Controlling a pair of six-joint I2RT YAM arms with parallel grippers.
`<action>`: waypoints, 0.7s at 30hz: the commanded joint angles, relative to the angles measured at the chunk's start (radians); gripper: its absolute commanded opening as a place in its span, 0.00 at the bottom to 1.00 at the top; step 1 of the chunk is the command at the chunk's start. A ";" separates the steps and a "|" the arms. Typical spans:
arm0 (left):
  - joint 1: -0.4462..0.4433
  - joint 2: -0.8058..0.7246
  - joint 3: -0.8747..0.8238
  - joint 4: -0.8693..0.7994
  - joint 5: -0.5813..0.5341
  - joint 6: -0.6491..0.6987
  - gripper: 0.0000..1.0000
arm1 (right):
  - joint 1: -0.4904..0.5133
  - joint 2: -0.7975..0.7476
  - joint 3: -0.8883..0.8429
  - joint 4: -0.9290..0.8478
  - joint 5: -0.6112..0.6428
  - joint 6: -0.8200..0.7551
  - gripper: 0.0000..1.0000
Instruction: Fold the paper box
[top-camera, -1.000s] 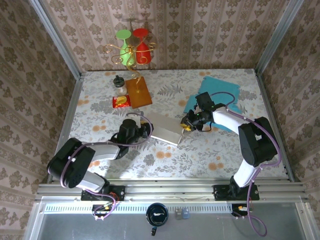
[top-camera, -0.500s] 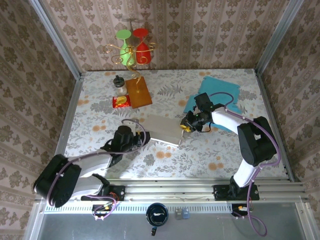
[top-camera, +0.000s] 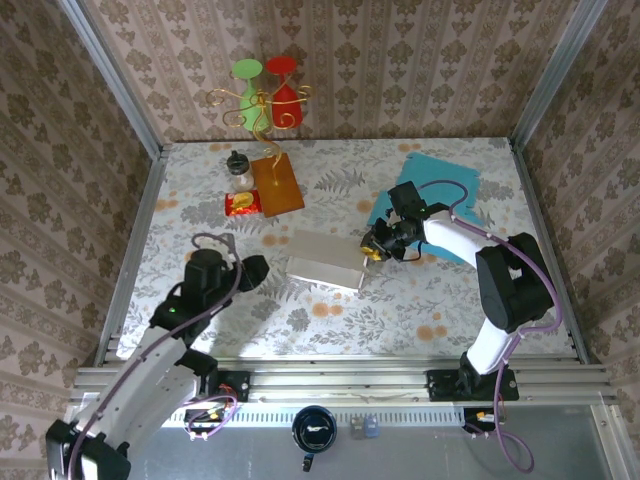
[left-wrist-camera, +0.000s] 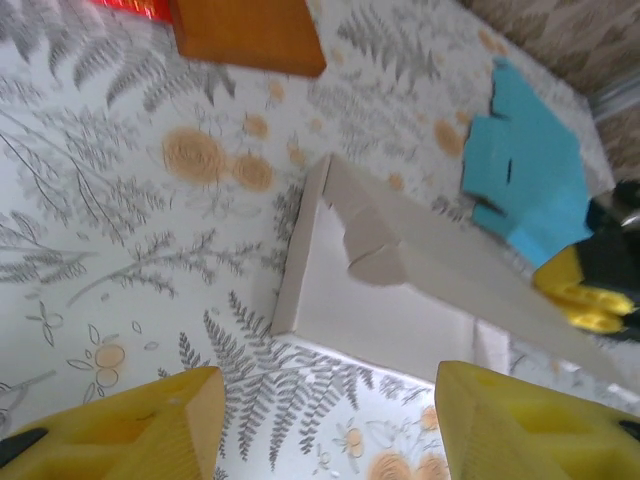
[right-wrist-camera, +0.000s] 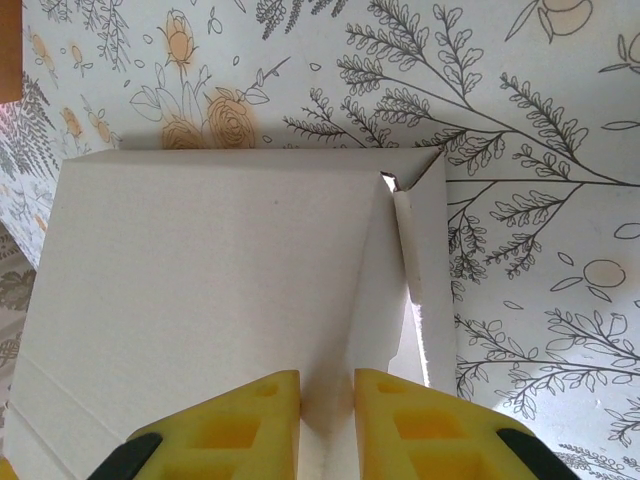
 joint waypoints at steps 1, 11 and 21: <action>0.064 0.056 0.131 -0.162 0.058 0.016 0.59 | 0.007 0.021 0.028 -0.039 0.021 -0.025 0.22; 0.132 0.713 0.582 -0.284 0.289 0.165 0.59 | 0.008 0.028 0.023 -0.029 0.026 -0.035 0.22; 0.051 1.031 0.760 -0.310 0.335 0.256 0.57 | 0.014 0.044 0.023 -0.019 0.031 -0.029 0.22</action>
